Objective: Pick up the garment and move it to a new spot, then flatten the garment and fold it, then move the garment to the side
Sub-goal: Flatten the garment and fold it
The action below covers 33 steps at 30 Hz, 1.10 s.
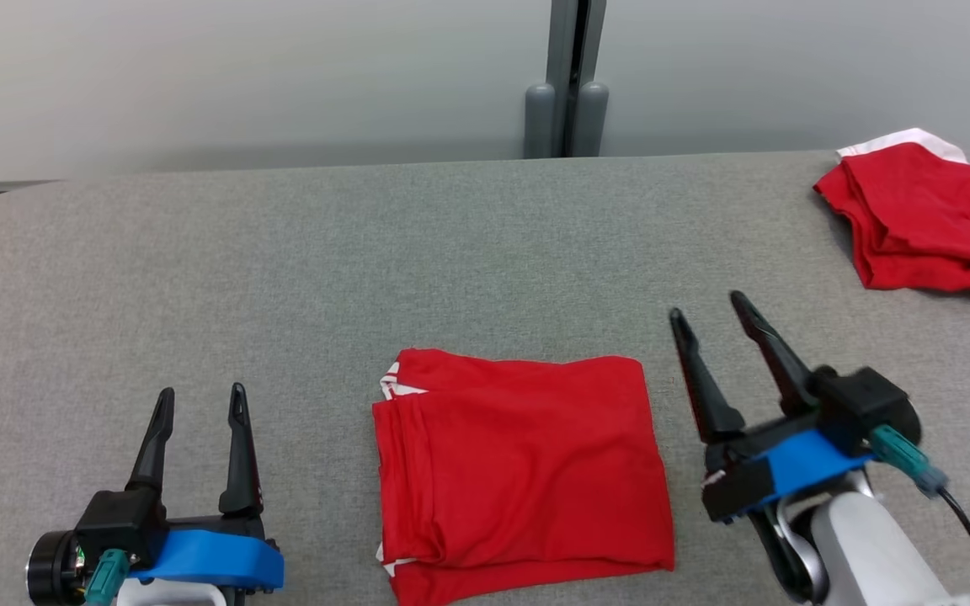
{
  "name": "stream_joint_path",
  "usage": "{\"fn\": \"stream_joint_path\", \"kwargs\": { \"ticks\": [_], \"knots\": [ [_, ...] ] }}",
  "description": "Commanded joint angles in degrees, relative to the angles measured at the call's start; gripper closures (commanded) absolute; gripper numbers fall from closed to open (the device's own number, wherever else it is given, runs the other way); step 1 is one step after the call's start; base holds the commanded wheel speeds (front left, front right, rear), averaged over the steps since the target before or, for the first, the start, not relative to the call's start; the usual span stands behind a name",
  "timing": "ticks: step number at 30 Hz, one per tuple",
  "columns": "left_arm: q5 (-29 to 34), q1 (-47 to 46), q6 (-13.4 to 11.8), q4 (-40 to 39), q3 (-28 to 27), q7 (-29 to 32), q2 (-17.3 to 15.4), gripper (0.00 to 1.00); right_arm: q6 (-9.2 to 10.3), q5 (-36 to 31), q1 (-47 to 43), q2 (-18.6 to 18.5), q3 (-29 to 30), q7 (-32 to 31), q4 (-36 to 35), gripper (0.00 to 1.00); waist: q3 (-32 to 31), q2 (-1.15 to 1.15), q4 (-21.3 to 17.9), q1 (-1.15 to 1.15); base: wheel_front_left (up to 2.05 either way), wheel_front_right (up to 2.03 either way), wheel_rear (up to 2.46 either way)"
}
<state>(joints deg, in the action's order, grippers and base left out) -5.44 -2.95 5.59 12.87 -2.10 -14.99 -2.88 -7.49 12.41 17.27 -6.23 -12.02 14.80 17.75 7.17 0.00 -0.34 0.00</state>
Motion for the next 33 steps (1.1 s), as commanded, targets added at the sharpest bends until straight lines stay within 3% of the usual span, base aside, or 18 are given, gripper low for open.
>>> {"fn": "stream_joint_path", "kwargs": {
  "ticks": [1,16,33],
  "knots": [
    [0.43,0.38,0.0,-0.52,-0.17,-0.25,-0.02,0.0,-0.01,-0.7,-2.25,-0.03,1.41,0.34,-1.36,0.0,-0.72,0.0,-0.54,0.0,0.0,0.0,0.0],
    [1.58,2.66,0.21,-1.89,-0.82,-0.25,-0.02,0.0,-0.01,-1.95,-14.81,2.23,9.36,0.37,-9.56,0.0,-3.97,0.0,-0.79,0.0,0.0,0.0,0.0],
    [1.9,4.18,0.2,-1.96,-0.61,0.24,-1.24,0.0,-0.01,-3.61,-21.45,3.35,11.75,-3.42,-13.42,0.0,-7.01,0.0,1.23,0.0,0.0,0.0,0.0]
  ]
}}
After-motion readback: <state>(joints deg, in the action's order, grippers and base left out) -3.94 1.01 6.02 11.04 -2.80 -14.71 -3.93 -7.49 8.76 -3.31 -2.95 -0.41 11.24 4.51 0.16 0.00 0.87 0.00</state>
